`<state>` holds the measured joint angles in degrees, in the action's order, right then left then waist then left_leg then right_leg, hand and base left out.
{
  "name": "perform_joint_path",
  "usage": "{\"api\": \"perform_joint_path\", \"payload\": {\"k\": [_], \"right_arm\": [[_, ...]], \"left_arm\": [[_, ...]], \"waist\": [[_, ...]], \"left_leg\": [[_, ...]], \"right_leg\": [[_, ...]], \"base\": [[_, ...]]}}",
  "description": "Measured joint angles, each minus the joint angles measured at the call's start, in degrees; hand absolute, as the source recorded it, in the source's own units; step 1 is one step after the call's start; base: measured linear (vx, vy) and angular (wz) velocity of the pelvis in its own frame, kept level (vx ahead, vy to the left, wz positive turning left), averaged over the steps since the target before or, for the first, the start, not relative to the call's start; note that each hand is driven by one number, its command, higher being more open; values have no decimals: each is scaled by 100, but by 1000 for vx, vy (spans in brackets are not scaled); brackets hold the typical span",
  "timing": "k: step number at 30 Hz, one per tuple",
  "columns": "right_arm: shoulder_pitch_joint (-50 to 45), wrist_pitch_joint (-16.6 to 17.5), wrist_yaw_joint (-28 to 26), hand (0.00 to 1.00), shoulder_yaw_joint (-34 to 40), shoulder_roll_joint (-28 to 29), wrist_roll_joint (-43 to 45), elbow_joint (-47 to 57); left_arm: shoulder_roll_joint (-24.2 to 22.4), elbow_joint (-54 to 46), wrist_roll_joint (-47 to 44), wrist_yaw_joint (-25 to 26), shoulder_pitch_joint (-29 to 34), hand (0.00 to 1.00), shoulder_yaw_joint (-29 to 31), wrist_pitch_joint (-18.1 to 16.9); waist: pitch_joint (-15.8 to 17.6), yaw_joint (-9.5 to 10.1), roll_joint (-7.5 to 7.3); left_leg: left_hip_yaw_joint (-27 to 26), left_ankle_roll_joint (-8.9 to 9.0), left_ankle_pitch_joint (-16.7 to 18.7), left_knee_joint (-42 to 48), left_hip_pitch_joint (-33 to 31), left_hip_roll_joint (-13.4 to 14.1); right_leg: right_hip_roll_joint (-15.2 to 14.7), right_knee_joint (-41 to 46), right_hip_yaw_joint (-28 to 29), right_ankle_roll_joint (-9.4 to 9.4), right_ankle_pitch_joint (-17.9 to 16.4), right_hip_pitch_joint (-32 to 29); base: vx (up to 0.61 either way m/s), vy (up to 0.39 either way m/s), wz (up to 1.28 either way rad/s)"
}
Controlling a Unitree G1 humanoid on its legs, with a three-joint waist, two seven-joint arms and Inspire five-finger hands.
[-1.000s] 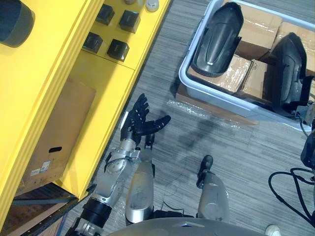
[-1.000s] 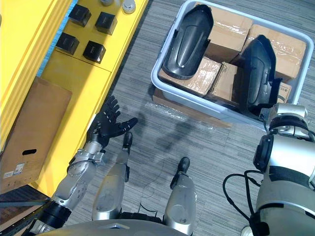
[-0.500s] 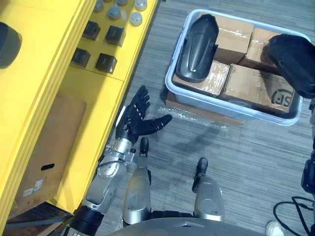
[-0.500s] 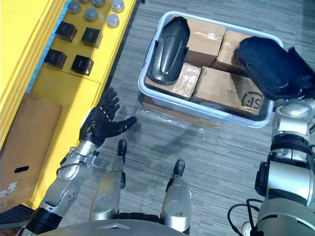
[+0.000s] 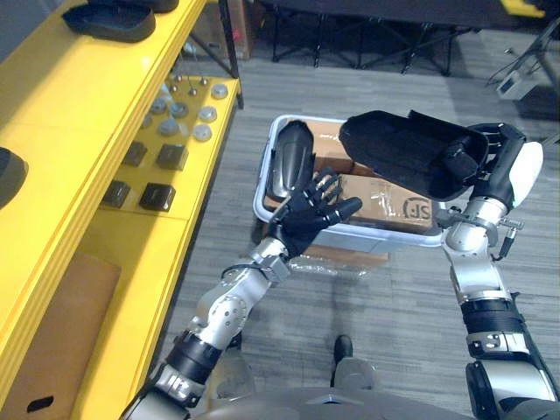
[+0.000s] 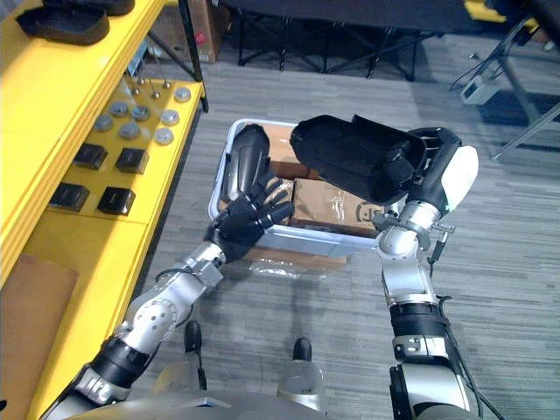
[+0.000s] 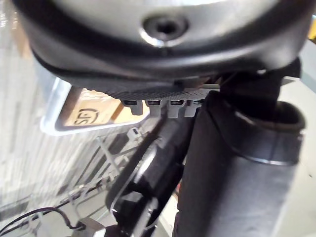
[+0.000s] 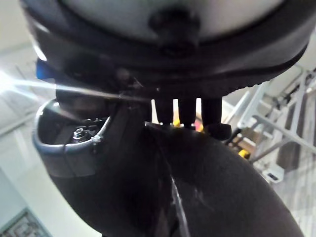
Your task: Walk over and take three plastic housings, then place them on the shelf
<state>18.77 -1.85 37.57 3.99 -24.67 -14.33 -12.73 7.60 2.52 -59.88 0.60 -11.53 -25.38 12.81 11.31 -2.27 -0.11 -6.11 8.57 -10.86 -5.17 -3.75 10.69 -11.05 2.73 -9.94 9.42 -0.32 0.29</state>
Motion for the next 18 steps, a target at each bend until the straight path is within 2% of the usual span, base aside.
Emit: {"api": "perform_joint_path", "payload": {"k": [3, 7, 13, 18], "right_arm": [[0, 42, -5, 0, -194, 21, -129, 138], [2, 251, -7, 0, -418, 51, -574, 184], [3, 652, -44, 0, -733, 125, -781, 264], [-64, 859, -118, 0, -1028, 481, -786, 415]], "left_arm": [[-52, 498, -558, 286, -2, 100, -167, 264], [-76, 778, -729, 715, -4, 100, -204, 304], [-75, 1061, -775, 872, -5, 100, -160, -45], [-117, 1061, -1975, 517, -14, 100, -131, -321]], "waist": [[-229, -27, -43], [-318, -8, -169], [-415, 85, -282], [-425, 59, -298]], "left_leg": [[-48, 7, 12, 0, 31, 18], [-66, 4, 11, 0, 63, 7], [-52, -3, 5, 0, 91, 2], [-56, -3, 2, 3, 106, 0]], "right_leg": [[15, -25, 37, -11, 18, 3], [16, -199, 51, -4, 150, 97], [14, -199, 44, -2, 155, 110], [12, -200, 46, 5, 161, 157]], "base": [[-65, -26, -11], [-41, -3, -2], [-30, -6, 1], [0, 0, 0]]}}
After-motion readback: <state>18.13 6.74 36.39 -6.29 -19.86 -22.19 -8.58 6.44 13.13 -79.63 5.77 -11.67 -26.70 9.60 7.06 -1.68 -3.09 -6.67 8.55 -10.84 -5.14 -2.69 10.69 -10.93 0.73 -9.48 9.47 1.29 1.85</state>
